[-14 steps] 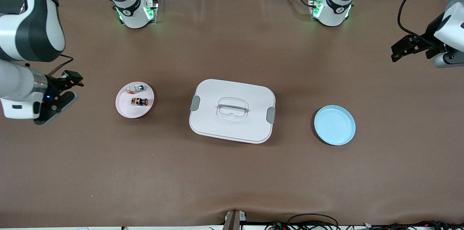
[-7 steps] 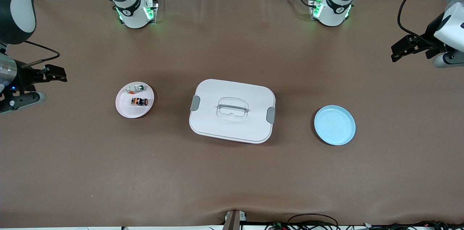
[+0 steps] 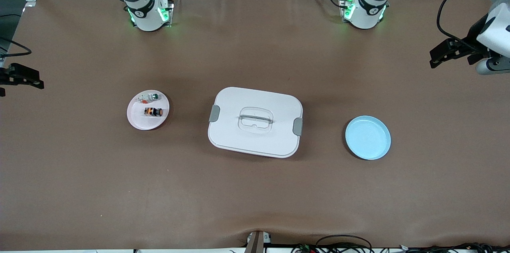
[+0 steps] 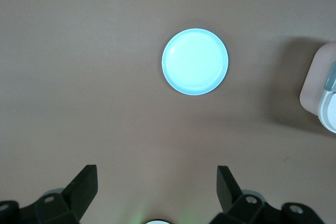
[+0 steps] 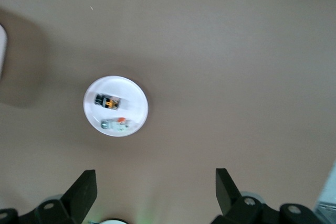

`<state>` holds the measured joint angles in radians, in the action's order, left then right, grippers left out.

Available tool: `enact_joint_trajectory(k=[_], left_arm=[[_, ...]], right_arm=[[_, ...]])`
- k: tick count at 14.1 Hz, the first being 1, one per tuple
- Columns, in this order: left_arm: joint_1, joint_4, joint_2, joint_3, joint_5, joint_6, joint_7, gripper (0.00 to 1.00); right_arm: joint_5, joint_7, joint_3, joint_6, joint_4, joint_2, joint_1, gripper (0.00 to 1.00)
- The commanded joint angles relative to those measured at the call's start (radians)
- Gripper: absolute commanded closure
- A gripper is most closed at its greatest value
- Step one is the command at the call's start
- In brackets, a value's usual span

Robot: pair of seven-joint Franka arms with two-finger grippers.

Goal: Transfer orange switch to right arm and place

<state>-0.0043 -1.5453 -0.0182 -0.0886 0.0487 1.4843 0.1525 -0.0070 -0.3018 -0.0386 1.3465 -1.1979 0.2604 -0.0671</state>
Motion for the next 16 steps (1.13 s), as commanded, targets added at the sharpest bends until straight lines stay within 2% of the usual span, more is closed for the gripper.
enact_joint_trajectory(k=[1,5,9,10,16], left_arm=[[-0.002,-0.009,-0.014,0.006,-0.013,-0.004,-0.025,0.00],[-0.002,-0.007,-0.014,0.004,-0.013,-0.004,-0.024,0.00],[-0.002,-0.004,-0.016,0.004,-0.013,-0.013,-0.025,0.00],[-0.002,-0.004,-0.016,0.004,-0.013,-0.013,-0.025,0.00],[0.000,0.002,-0.009,0.006,-0.013,-0.013,-0.027,0.00]], right_arm=[[0.041,0.055,0.011,-0.006,-0.008,-0.016,-0.020,0.00],[0.035,0.132,0.020,0.017,-0.081,-0.064,-0.005,0.00],[0.033,0.132,0.020,0.149,-0.303,-0.208,0.009,0.00],[0.032,0.132,0.022,0.163,-0.328,-0.222,0.009,0.00],[0.030,0.132,0.020,0.149,-0.328,-0.234,0.007,0.00]])
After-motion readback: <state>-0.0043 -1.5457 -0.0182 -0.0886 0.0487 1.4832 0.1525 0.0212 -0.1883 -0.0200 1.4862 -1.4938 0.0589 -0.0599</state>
